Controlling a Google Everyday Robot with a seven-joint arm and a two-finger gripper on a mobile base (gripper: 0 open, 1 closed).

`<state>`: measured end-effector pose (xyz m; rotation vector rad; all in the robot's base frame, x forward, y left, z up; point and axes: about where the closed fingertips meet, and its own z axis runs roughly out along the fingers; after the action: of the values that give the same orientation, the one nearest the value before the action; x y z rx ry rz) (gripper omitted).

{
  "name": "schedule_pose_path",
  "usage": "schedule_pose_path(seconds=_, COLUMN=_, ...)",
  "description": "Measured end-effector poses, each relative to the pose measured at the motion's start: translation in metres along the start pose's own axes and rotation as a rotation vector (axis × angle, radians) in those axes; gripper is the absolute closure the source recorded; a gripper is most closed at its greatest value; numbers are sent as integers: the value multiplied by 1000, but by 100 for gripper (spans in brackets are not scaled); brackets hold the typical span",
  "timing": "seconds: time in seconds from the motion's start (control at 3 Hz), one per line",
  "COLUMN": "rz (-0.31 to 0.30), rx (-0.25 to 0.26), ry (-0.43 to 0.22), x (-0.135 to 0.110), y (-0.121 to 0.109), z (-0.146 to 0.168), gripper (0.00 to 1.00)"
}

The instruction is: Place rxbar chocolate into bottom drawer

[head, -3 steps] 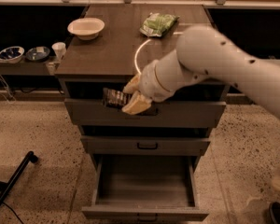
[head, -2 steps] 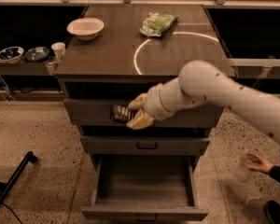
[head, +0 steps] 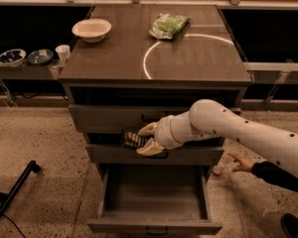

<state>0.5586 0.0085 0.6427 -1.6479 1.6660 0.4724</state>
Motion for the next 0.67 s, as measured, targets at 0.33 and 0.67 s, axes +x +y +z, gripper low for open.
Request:
schedule_pose_path(seconds=0.33, rz=42, rx=-45, ry=59, x=28, y=3, z=26, gripper=100)
schedule_pose_path(seconds=0.67, rz=97, rx=-116, ry=85, x=91, y=36, z=86, gripper=100)
